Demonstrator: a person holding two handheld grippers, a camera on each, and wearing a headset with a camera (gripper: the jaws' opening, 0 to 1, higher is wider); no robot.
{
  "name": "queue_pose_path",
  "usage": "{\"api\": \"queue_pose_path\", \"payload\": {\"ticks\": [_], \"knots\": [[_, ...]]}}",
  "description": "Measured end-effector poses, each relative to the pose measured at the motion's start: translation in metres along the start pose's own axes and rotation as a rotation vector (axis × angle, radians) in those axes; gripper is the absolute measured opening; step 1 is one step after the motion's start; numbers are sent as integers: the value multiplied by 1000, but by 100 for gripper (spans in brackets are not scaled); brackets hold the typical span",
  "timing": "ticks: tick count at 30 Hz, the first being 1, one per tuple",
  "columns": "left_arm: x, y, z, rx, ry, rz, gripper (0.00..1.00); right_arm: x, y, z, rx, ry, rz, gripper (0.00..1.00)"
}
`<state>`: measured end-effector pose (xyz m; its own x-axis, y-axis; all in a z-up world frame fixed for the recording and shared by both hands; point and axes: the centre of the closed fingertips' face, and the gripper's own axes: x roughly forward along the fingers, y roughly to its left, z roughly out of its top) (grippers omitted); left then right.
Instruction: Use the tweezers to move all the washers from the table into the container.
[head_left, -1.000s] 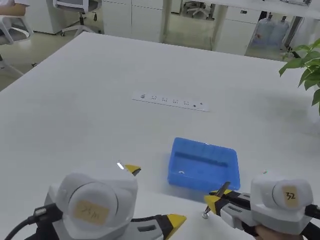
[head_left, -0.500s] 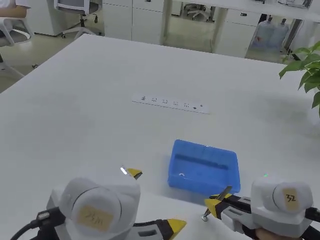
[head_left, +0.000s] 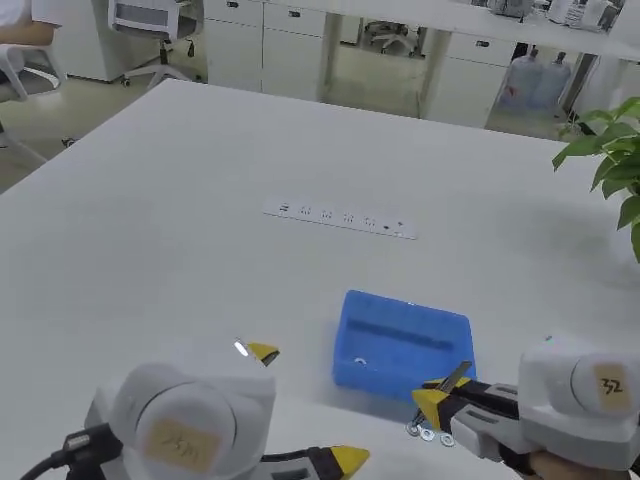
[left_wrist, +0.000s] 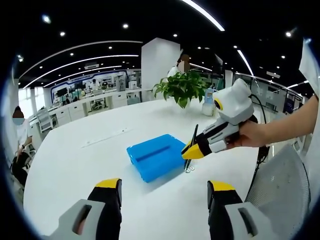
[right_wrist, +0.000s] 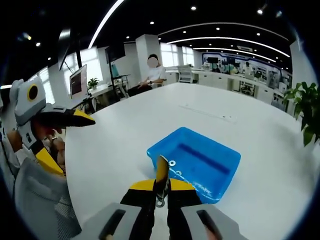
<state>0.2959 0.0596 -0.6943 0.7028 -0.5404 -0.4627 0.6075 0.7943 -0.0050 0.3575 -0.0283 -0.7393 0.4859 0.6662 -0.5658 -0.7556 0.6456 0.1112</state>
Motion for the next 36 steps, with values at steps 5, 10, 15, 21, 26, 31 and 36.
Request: {"api": "queue_pose_path", "payload": {"ticks": [5, 10, 15, 21, 26, 31, 36], "knots": [[0, 0, 0, 1, 0, 3, 71, -2, -5, 31, -16, -67, -6, 4], [0, 1, -1, -4, 3, 5, 71, 7, -17, 51, -46, -94, -33, 4], [0, 2, -3, -9, 5, 8, 70, 25, -36, 49, -57, -75, -83, 4], [1, 2, -5, -8, 14, 9, 70, 44, -49, 28, 2, -50, -116, 4], [2, 3, -9, -21, 21, 9, 70, 52, -48, 18, -6, -26, -113, 4], [3, 4, -12, -17, 30, 11, 70, 58, -51, 12, 30, -18, -105, 4], [2, 5, -12, -20, 28, 14, 70, 63, -54, 7, 59, -13, -110, 4]]}}
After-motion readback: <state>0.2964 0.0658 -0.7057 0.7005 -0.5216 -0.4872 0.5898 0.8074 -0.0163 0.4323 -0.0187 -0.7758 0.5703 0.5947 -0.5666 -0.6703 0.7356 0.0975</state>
